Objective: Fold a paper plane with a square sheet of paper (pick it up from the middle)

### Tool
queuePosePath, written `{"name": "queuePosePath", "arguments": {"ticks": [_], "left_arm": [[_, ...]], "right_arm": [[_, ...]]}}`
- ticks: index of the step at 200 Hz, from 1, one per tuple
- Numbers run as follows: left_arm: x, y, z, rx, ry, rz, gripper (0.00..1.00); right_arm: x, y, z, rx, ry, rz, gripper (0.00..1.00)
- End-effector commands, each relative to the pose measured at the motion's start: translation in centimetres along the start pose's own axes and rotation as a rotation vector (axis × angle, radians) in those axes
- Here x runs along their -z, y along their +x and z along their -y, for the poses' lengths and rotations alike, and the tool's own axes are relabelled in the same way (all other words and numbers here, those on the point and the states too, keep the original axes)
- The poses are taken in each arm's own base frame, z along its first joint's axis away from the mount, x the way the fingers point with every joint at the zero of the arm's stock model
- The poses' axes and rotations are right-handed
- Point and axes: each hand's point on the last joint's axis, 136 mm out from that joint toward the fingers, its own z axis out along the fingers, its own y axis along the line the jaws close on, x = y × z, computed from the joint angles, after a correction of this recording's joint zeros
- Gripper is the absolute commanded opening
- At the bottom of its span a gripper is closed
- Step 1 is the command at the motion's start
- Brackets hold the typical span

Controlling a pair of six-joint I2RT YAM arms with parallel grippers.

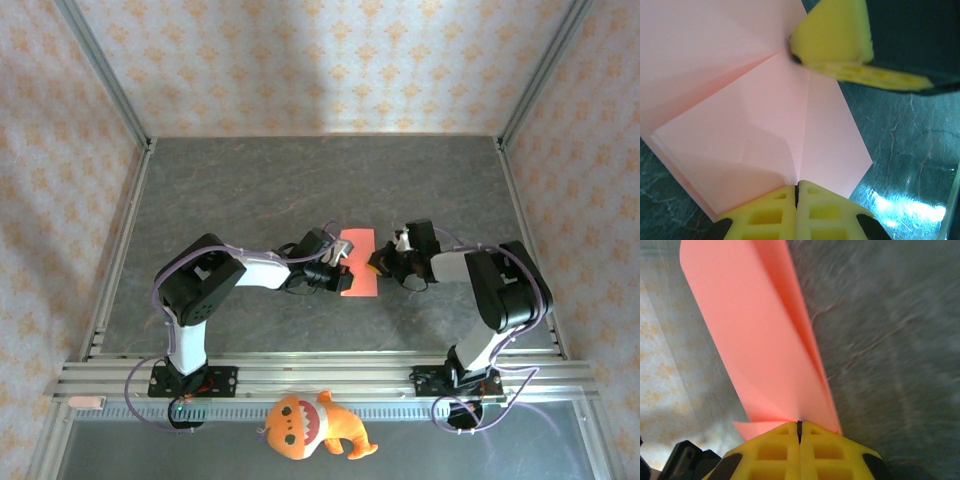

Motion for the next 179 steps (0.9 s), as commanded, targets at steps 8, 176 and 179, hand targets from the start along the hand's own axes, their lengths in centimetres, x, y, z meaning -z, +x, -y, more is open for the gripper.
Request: {"name": "queuePosePath", "arguments": {"ticks": [8, 176, 179], "left_arm": [[-0.5, 6.5, -5.0, 0.112, -0.145, -0.187, 0.00], [1.4, 2.1, -0.6, 0.084, -0.041, -0.079, 0.00], [1.6, 1.8, -0.3, 0.082, -0.032, -0.072, 0.00]], "right_arm": [[0.6, -2.4, 1.7, -0.017, 0.055, 0.081, 0.05], [-1.6, 1.8, 2.9, 0.020, 0.181, 0.003, 0.00], [-1.6, 1.8, 3.2, 0.020, 0.191, 0.002, 0.00]]}}
